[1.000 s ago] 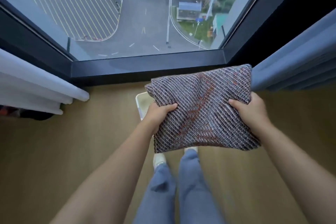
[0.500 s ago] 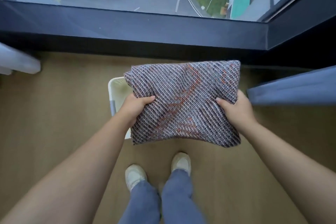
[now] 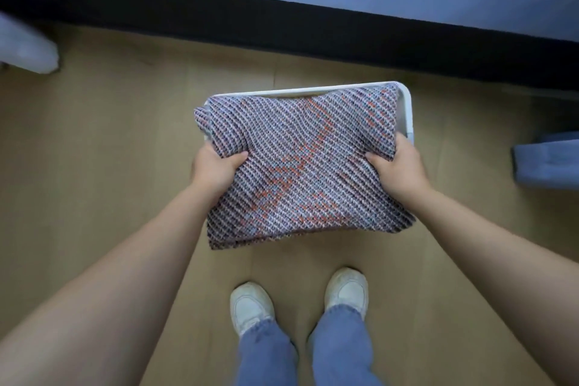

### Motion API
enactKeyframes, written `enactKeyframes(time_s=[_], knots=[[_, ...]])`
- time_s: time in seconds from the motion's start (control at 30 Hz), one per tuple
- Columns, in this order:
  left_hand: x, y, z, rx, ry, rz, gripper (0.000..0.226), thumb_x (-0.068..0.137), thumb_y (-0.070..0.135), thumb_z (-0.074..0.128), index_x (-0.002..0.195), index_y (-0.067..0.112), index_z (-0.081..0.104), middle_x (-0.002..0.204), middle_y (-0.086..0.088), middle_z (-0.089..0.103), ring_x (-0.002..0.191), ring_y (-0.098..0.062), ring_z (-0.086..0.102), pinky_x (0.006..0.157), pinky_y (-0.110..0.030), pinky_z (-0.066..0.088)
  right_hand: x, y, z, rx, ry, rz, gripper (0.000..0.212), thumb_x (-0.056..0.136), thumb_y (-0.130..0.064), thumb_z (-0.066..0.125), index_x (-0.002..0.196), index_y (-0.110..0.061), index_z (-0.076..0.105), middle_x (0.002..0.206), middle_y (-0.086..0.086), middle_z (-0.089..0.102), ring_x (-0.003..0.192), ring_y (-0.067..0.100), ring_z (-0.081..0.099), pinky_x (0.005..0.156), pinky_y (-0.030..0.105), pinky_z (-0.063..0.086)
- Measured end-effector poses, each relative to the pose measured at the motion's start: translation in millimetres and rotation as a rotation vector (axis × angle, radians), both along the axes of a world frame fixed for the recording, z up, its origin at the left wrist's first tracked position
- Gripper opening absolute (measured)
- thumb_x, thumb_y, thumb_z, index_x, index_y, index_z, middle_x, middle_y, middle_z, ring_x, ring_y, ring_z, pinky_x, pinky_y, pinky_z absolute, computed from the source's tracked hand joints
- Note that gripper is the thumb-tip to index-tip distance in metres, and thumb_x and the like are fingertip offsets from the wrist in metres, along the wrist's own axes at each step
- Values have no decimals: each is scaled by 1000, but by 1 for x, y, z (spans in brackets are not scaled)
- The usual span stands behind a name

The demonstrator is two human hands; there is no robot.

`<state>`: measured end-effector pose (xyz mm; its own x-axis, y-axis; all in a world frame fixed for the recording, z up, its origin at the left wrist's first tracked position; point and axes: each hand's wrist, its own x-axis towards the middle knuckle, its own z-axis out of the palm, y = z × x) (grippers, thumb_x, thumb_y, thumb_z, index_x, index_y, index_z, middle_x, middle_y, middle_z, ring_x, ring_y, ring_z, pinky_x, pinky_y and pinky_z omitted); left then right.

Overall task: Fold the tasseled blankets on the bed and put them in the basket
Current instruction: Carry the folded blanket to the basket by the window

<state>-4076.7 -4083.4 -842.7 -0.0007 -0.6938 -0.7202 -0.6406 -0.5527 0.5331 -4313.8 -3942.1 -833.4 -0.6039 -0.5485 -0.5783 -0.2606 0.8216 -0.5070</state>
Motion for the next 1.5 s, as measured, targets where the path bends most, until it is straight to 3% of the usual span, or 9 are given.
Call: enactKeyframes(time_s=[0.2,0.5,0.6,0.67,0.83,1.0,1.27,1.4,1.5], knots=[[-19,12,-30,-288,-148,-200,20,84,27,65,93,18,49,103,-5,65,93,-25,58,74,-28,38,10,-1,-31,37,301,68,14,89,-14,53,97,-3,51,108,20,54,98,35,51,73,34,36],[-17,28,-107,-341,-282,-185,24,89,26,59,96,14,40,108,-12,55,101,-29,52,85,-42,44,8,7,-95,52,307,86,20,93,-15,50,108,-3,47,113,17,51,107,34,47,87,40,39],[-18,27,-119,-307,-344,-252,57,88,35,58,127,0,35,129,-19,45,120,-34,44,100,-42,37,10,9,-109,71,272,105,51,92,-19,53,134,-1,32,133,20,41,124,35,37,105,42,31],[-17,29,-110,-306,-339,-315,88,85,38,61,144,0,9,147,-20,22,136,-34,26,112,-37,22,16,9,-103,36,303,124,83,87,-25,61,146,-4,6,149,20,20,137,35,19,114,41,17],[6,47,-64,-599,-400,-1055,138,51,79,59,140,24,-31,152,-16,-25,140,-30,-22,110,-43,-9,18,8,-76,12,439,780,133,57,-62,75,142,-33,-23,155,18,-16,141,31,-17,110,44,-13],[11,45,-87,-274,-660,-1388,136,48,92,46,122,28,-49,144,-25,-38,136,-41,-29,113,-46,-11,1,-4,-105,369,421,1136,143,48,-78,67,121,-37,-48,148,16,-36,135,41,-31,105,56,-18],[-14,34,-142,-153,-855,-1404,155,36,93,53,108,15,-59,145,-33,-28,138,-49,-16,112,-55,-5,-6,-9,-154,485,386,1120,149,39,-80,68,111,-38,-56,146,14,-39,137,43,-26,108,63,-7],[-25,27,-119,-32,-869,-1463,152,44,85,62,126,18,-47,145,-33,-29,137,-48,-17,112,-56,-2,2,-22,-141,636,367,1135,150,45,-73,74,120,-33,-50,145,16,-41,136,43,-28,108,64,-5],[-48,21,-87,19,-945,-1547,143,50,77,68,144,19,-22,152,-29,-11,140,-47,-2,110,-62,5,18,-33,-116,660,335,1078,133,62,-52,78,143,-27,-25,151,20,-28,140,43,-19,110,63,3]])
